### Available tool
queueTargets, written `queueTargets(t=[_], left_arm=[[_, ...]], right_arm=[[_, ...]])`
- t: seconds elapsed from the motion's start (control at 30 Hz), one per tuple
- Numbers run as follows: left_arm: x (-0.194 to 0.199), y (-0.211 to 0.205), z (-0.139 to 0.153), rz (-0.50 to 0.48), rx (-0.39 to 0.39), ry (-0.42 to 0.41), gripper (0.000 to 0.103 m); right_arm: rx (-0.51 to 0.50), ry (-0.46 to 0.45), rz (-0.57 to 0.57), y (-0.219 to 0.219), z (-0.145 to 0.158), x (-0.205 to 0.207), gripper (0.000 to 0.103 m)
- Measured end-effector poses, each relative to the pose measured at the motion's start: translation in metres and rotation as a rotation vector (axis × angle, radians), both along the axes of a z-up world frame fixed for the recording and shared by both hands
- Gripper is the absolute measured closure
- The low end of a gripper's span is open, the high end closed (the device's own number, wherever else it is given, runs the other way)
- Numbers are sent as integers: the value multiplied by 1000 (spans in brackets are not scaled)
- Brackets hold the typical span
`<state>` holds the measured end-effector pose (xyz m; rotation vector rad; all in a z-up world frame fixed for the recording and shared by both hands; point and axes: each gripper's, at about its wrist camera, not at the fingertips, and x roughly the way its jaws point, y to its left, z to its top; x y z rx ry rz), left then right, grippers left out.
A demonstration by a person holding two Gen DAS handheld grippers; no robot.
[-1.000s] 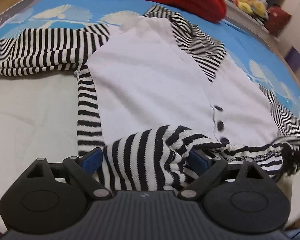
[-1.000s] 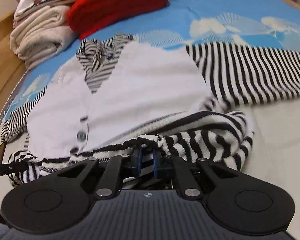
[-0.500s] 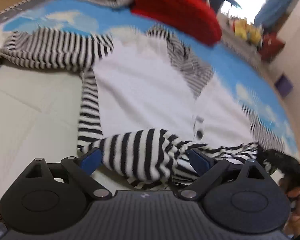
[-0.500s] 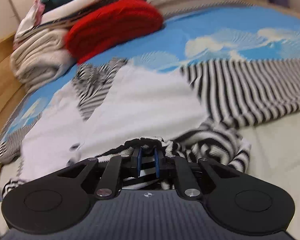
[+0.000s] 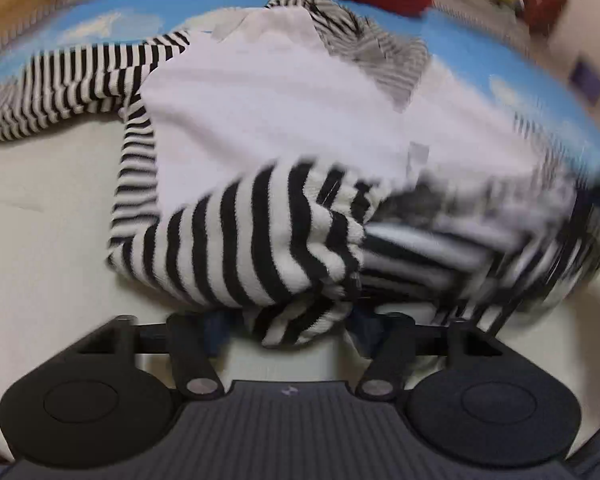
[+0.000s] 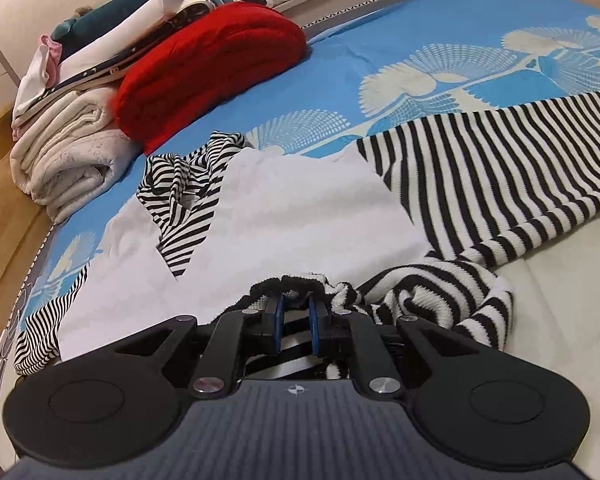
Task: Fold small clothes
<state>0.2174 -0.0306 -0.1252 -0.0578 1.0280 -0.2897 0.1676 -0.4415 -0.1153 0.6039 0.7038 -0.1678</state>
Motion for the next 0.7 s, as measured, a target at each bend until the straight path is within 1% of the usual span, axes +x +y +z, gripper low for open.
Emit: queueTargets(t=[0.03, 0.07, 0.1, 0.17, 0.23, 0.27, 0.3, 0.33, 0.37, 0.47, 0.5, 0.6, 0.63, 0.7], left_arm=[[13, 8, 6, 35, -74, 14, 38], [28, 14, 12, 65, -107, 18, 38], [39, 13, 16, 72, -102, 14, 38], [63, 10, 22, 66, -65, 9, 37], [80, 6, 19, 55, -48, 29, 37], [86, 3, 18, 52, -38, 35, 36], [90, 1, 16, 47, -24, 42, 36], [91, -3, 13, 37, -10, 51, 33], [85, -4, 12, 29, -7, 49, 26], [73, -6, 7, 8, 10, 57, 11], [67, -8, 3, -4, 33, 68, 10], [50, -14, -11, -40, 105, 98, 10], [46, -15, -16, -37, 115, 107, 10], [40, -11, -20, -10, 101, 97, 9]], right_arm=[[-4, -4, -7, -2, 1, 0, 90], [-6, -7, -16, -4, 1, 0, 90], [-1, -8, -28, -7, 2, 1, 89], [28, -8, -53, -11, 2, 2, 90], [48, -17, -59, -12, 4, 3, 89], [45, -20, -60, -11, 5, 3, 88], [42, -27, -57, -11, 6, 3, 83], [47, -34, -53, -12, 8, 3, 77], [61, -42, -52, -14, 10, 2, 74], [50, -98, -97, -23, 23, -10, 44], [50, -127, -109, -28, 29, -16, 39], [80, -168, -147, -51, 43, -42, 37], [82, -151, -154, -56, 44, -50, 37], [90, -88, -163, -66, 44, -69, 37]])
